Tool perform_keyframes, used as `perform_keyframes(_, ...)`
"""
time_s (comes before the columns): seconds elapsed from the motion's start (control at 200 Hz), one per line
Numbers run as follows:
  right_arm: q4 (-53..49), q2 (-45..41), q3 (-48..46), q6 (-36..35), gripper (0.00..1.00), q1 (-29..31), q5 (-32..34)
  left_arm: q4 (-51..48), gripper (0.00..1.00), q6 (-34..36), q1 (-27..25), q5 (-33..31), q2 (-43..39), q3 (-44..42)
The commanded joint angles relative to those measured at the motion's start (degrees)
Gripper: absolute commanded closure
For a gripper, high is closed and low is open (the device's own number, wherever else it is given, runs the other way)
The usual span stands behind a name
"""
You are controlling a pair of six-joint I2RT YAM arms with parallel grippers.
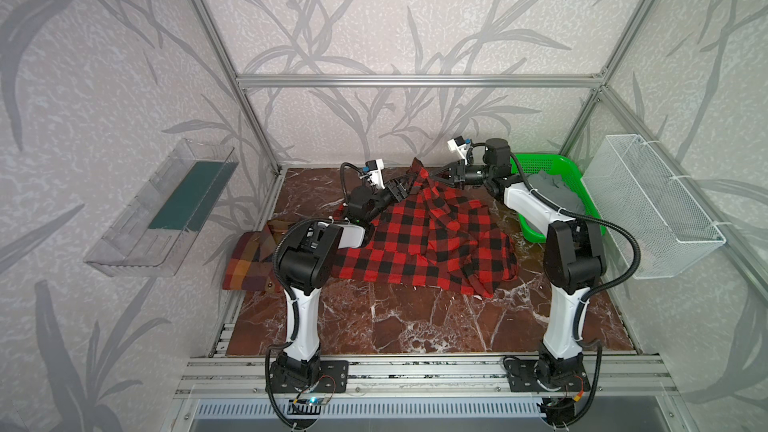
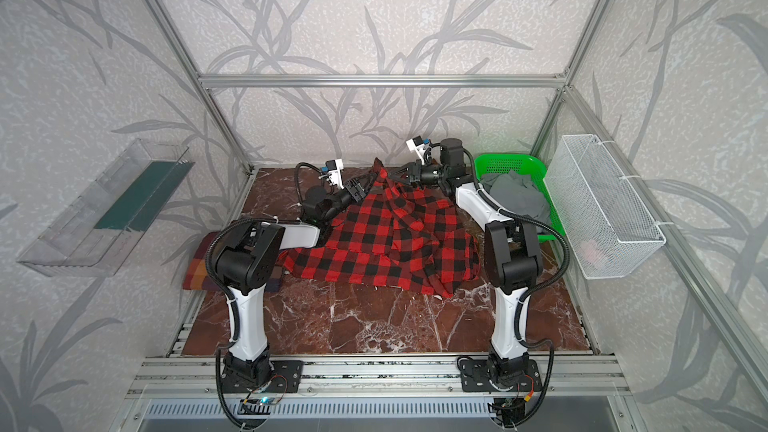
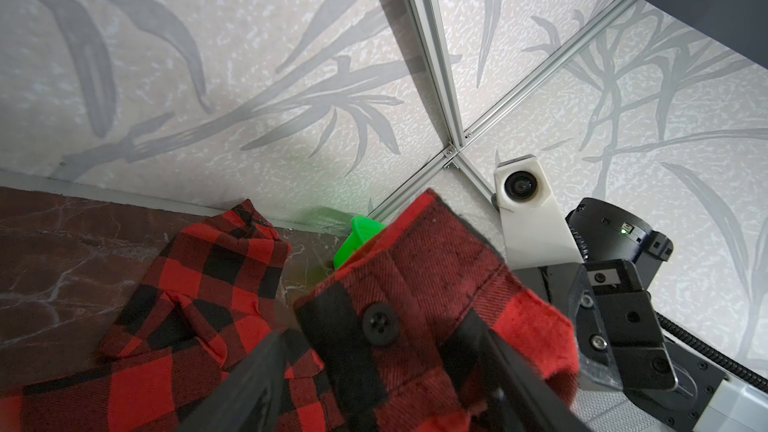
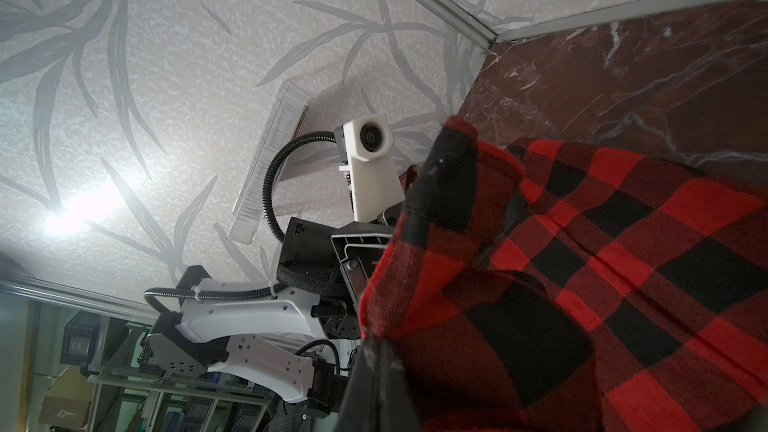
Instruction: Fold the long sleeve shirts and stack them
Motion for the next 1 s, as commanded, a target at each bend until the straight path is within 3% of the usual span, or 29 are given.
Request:
perform_keyframes(0.0,3.41,-1.96,-0.3,1.14,1.0,0.48,-1.89,6.04,0.37,-2.96,0.06,1.55,-0.63,0.53)
perform_keyframes(0.175,5.9,-1.66,-0.22,3.15,1.0,0.48,-2.5,10.56,0.4,-6.9,-0.26,2.5,-0.39,-0.6)
perform_keyframes(0.55,3.83,0.22,-0.44,2.07,1.0,-0.43,-1.03,10.61,0.48,-6.92,0.06,3.56,-4.0,-4.19)
perform_keyframes(1.0,-18.91,1.63,5.55,-13.93,1.0,-0.31,6.22,10.62,0.59,-8.19,-1.16,4.2,-5.98,-4.25)
